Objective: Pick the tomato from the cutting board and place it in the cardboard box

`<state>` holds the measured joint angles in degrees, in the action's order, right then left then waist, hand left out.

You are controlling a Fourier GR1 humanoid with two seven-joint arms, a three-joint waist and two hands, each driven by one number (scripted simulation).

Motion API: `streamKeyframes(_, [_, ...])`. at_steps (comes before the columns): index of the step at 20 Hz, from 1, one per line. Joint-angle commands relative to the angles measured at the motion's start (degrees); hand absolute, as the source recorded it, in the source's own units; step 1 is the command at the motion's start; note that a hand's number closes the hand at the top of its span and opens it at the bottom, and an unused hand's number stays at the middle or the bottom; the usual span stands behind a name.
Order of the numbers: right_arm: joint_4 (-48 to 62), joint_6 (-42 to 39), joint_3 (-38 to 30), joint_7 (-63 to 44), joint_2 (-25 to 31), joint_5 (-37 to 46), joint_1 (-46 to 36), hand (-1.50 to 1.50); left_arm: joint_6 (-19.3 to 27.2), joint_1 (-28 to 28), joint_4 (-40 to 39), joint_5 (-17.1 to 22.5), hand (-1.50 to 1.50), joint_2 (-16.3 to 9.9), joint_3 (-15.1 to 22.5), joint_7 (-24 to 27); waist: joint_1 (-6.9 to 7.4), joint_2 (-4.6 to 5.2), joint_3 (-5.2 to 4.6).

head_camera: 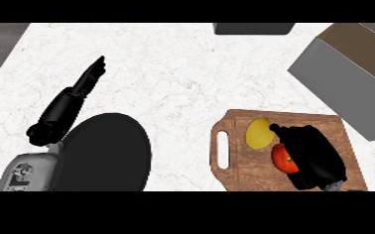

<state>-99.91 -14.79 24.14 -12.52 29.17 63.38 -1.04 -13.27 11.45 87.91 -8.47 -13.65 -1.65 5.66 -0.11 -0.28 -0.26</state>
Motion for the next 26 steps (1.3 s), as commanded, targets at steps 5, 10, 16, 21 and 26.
streamKeyframes(5, [18.37,-1.09,-2.01,1.91,-16.20,-5.26,-19.12,1.50,-0.50,2.69,2.48,-0.15,0.00,1.28,1.58,-3.53,2.71,0.79,0.36])
streamKeyframes(10, [26.43,5.39,-5.39,4.76,-21.62,-4.26,-30.35,1.50,-0.33,2.06,2.30,0.02,0.00,1.40,0.76,-3.03,1.52,0.51,0.30])
streamKeyframes(16, [18.97,5.06,-6.60,5.01,-18.12,-0.48,-33.98,1.50,-1.32,-0.70,2.73,0.15,0.00,0.78,0.08,-2.71,0.42,0.19,0.26])
streamKeyframes(21, [7.82,0.61,-12.54,-5.64,-20.34,-1.71,-36.04,1.50,-0.54,-0.10,2.14,-0.44,0.00,0.79,-0.64,-2.42,-0.24,0.01,0.24])
streamKeyframes(26, [5.80,3.84,-22.63,-15.19,-22.35,-3.21,-38.53,1.50,-0.68,1.67,1.58,-0.21,0.00,0.93,-0.80,-3.69,-0.57,0.06,0.26])
